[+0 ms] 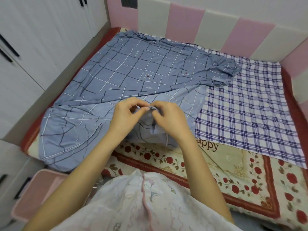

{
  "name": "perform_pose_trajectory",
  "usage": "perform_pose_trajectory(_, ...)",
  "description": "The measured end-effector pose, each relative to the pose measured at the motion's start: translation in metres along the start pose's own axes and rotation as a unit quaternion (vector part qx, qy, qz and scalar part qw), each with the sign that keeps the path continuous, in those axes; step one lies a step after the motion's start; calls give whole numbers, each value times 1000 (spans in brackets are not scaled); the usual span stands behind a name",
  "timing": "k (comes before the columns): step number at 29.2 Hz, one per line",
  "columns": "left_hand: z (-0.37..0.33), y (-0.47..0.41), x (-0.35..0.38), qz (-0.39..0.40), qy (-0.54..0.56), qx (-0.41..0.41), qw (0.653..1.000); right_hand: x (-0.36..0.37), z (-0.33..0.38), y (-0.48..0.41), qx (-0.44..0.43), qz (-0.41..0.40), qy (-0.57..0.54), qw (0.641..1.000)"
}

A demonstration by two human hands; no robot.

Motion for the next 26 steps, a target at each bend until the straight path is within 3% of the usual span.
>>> perform_pose_trajectory(5, 21, 19, -2, -58, -147, 17, 987, 2, 8, -5, -13, -42, -77, 996)
perform_pose_trajectory(12, 53, 50, -16, -160, -139, -21, 977, -8, -2, -5, -3, -109, -213, 971)
perform_pose_trajectory(17, 61, 58, -32, -190, -217, 34, 957, -15, -15, -6, 47, -174, -273, 945)
perform_pose_trajectory(21, 69, 58, -42, -177, -205, 62, 961, -15, -24, -11, 93, -169, -283, 939)
perform_pose_trajectory(26, 72, 56, -46, -65, -195, 124, 971, -19, -35, -15, 117, -144, -248, 951)
Point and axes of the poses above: each hand's wrist, its own y-axis away from the middle knuckle, its own x-axis out of the palm, z = x × y, the point moved 2 cm from there along -y, towards the middle knuckle, and after that the axes turned 12 degrees about y, right-handed, at the moved point
